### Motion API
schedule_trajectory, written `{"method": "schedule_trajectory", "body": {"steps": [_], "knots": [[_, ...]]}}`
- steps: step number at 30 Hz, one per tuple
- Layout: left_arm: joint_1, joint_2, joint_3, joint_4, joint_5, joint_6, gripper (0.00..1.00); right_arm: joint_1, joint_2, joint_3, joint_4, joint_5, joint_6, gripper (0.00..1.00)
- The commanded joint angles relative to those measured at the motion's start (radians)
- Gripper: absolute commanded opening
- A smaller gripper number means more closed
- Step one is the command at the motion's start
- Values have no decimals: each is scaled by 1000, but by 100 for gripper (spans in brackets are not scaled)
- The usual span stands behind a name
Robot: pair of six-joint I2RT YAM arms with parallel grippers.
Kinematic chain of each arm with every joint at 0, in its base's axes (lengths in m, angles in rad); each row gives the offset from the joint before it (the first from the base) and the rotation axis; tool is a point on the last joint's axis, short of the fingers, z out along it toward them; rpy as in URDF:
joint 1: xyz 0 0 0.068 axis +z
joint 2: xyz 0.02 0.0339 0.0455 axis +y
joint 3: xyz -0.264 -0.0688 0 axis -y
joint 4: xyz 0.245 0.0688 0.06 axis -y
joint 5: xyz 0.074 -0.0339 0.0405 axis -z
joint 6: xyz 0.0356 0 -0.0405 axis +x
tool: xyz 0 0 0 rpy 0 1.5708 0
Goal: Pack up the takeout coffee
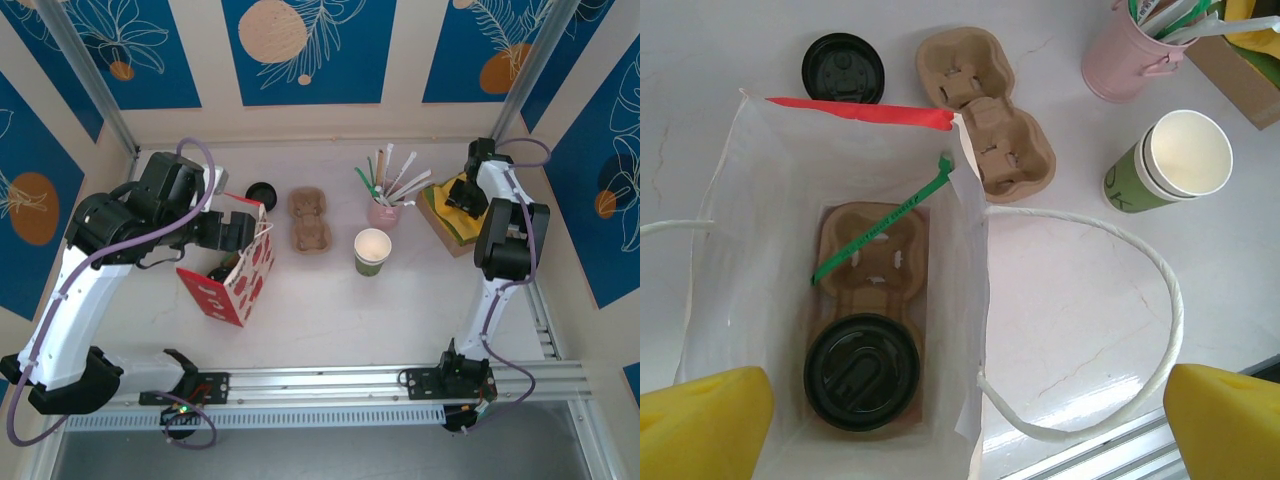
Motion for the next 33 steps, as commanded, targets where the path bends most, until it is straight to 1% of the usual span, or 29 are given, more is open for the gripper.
{"method": "schedule_trajectory", "body": {"steps": [1,3,9,11,15,22,30,33], "knots": [[10,-12,-11,-3,-8,28,100,-5,-57,-20,-18,-21,-5,42],[9,-13,-16,-1,-7,28,100,-2,-72,-24,-17,-21,-5,38],[9,-18,-20,3,-10,29,100,-2,-107,-27,-18,-21,-2,7],[10,-19,-22,3,-12,30,100,-2,-115,-25,-22,-23,-1,1],[9,-20,-23,2,-22,31,100,2,-140,-24,-34,-26,13,0],[11,-28,-18,20,-74,29,100,25,-286,-60,-29,-51,41,0],[11,-22,-14,49,-103,9,100,81,-473,-75,-18,-127,65,0],[11,-23,-11,56,-120,-3,100,110,-540,-66,-9,-178,79,0]]}}
